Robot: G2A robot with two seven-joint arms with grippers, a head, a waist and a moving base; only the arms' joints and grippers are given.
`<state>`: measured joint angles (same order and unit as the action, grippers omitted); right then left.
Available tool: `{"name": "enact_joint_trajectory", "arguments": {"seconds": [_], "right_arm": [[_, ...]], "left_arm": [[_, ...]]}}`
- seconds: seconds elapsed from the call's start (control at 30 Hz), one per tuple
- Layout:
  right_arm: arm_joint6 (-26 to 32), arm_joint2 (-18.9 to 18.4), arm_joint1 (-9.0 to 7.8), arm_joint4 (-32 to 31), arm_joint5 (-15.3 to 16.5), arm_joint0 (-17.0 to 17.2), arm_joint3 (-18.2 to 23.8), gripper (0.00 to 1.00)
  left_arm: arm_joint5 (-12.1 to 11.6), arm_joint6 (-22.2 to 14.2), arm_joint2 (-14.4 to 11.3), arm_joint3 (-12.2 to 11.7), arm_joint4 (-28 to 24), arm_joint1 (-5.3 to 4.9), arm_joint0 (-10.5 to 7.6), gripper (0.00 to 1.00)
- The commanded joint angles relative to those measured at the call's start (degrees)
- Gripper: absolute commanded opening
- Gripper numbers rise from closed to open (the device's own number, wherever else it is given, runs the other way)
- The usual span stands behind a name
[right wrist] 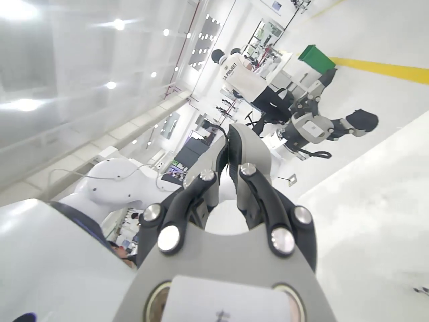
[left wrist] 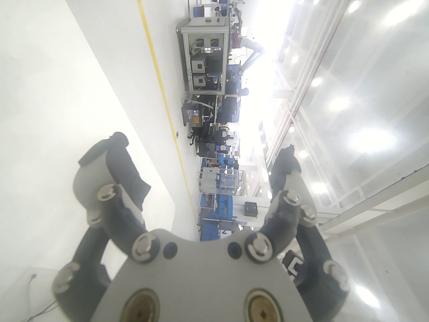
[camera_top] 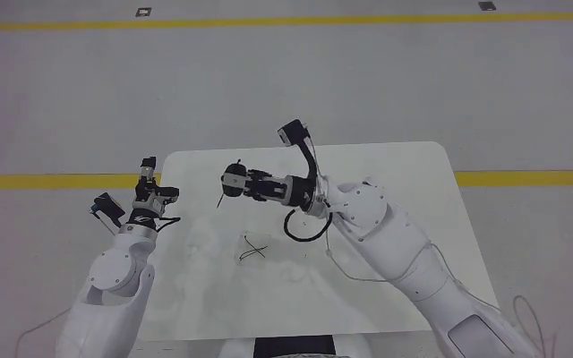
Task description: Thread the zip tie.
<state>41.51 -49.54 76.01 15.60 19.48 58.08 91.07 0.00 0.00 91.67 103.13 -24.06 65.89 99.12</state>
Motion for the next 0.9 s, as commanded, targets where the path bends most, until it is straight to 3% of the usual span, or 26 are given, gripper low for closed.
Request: {"name": "enact_joint_trajectory", "arguments": {"seconds": [0.0, 0.1, 0.5, 0.87], "right_arm": [[1.7, -0.6, 0.56, 2.1, 0.0, -0.4, -1.3, 0.00], [4.8, -1.5, 1.62, 4.9, 0.0, -0.6, -3.2, 0.00], [4.8, -1.5, 1.62, 4.9, 0.0, -0.6, -3.2, 0.00], [-1.9, -2.8, 2.09, -2.6, 0.0, 0.0, -6.3, 0.00]], "left_arm": [[0.0, 0.0, 0.0, 0.0, 0.0, 0.00, 0.00, 1.00], [0.0, 0.0, 0.0, 0.0, 0.0, 0.00, 0.00, 1.00], [0.0, 0.0, 0.0, 0.0, 0.0, 0.00, 0.00, 1.00], [0.0, 0.0, 0.0, 0.0, 0.0, 0.00, 0.00, 1.00]]}}
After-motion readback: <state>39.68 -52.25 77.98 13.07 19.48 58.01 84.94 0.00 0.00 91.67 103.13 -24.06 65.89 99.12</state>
